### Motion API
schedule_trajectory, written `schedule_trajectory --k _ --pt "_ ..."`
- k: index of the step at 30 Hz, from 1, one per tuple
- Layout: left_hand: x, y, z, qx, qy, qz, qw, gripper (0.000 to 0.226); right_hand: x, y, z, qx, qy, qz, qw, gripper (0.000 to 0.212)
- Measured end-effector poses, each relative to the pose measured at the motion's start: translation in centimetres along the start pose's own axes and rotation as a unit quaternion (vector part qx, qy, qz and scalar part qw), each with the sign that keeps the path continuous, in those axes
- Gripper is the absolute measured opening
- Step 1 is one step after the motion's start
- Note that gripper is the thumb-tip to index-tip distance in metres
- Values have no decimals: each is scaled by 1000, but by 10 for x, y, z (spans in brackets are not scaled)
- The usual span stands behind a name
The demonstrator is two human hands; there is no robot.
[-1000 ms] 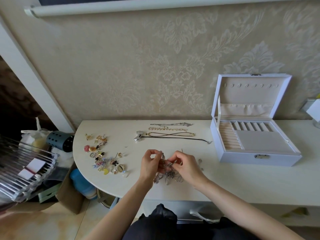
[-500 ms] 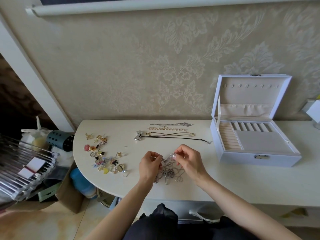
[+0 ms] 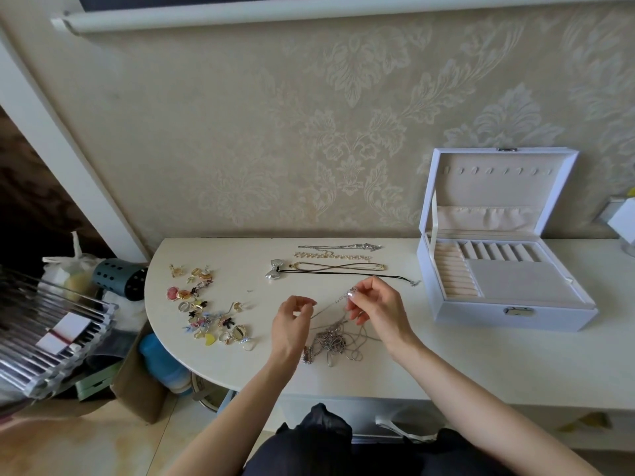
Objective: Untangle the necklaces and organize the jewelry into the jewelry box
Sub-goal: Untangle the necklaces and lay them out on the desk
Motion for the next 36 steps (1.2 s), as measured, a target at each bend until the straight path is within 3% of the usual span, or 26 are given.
schedule_trajectory --k 6,8,12,18,25,36 --pt "-3 16 10 54 -142 81 985 47 4 -10 -1 -21 -3 -4 1000 5" --pt "-2 20 14 83 -159 102 979 36 4 -13 0 -34 -22 -14 999 7" --pt "3 30 18 99 -148 127 976 11 2 -14 5 -72 -66 -20 995 10" --pt "9 35 3 77 -57 135 986 14 3 -3 1 -103 -56 -21 993 5" --pt "12 40 -8 48 12 137 989 12 10 29 0 -268 -51 36 961 13" --pt "17 47 -22 79 65 148 984 7 8 33 -7 -305 -17 52 951 27"
Point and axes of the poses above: each hand's wrist, its own x-axis towards the middle knuckle, its own z-axis out of the palm, y = z × x, the point moved 5 cm from there along x, towards the middle knuckle, and after that the axes turned 9 degrees about -x, right-handed, at the moved point
